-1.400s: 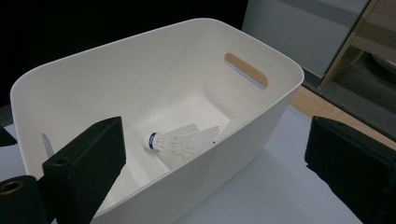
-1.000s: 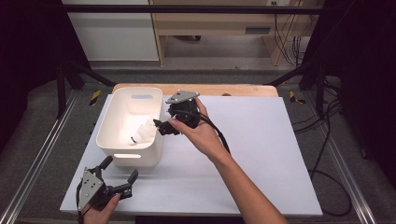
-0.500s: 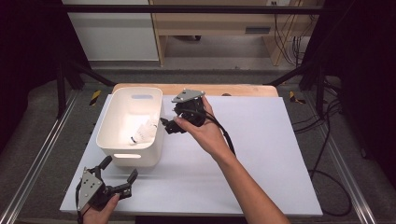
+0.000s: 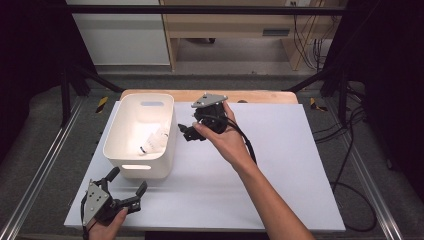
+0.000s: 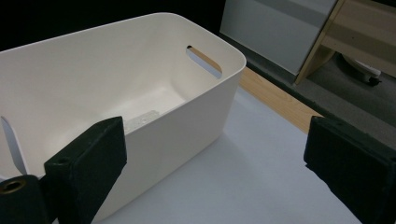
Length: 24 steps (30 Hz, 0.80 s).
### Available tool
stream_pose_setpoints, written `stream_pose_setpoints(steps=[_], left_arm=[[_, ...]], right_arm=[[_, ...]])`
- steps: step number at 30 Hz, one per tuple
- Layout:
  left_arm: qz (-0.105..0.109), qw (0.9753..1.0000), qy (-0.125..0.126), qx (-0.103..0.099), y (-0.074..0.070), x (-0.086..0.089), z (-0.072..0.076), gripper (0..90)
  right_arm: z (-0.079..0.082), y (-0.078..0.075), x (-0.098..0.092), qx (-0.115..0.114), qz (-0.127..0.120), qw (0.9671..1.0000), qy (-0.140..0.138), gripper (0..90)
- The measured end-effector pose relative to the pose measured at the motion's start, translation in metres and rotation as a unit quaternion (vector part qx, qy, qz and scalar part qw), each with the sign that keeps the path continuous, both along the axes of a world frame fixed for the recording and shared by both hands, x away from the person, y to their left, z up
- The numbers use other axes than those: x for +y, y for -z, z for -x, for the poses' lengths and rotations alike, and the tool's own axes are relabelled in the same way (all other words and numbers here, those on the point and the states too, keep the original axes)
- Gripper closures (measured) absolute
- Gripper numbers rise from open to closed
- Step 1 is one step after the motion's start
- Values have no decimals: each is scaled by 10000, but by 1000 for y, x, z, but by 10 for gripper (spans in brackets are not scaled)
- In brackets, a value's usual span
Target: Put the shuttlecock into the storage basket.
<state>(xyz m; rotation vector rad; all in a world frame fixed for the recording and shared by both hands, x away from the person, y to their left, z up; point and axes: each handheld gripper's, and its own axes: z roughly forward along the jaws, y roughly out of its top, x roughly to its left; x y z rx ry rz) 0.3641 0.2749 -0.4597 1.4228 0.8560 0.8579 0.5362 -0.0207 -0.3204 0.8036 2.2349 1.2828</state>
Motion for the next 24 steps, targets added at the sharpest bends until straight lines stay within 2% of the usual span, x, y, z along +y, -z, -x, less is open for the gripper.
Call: stream_pose_setpoints(steps=[14,24], left_arm=[[-11,10000,0,-2,0,0,0,5],[-32,10000,-5,5,0,0,0,5]], right_arm=[[-1,-1,-18,42,-113,9999,117,62],[0,-2,-36,41,-281,9994,206,63]])
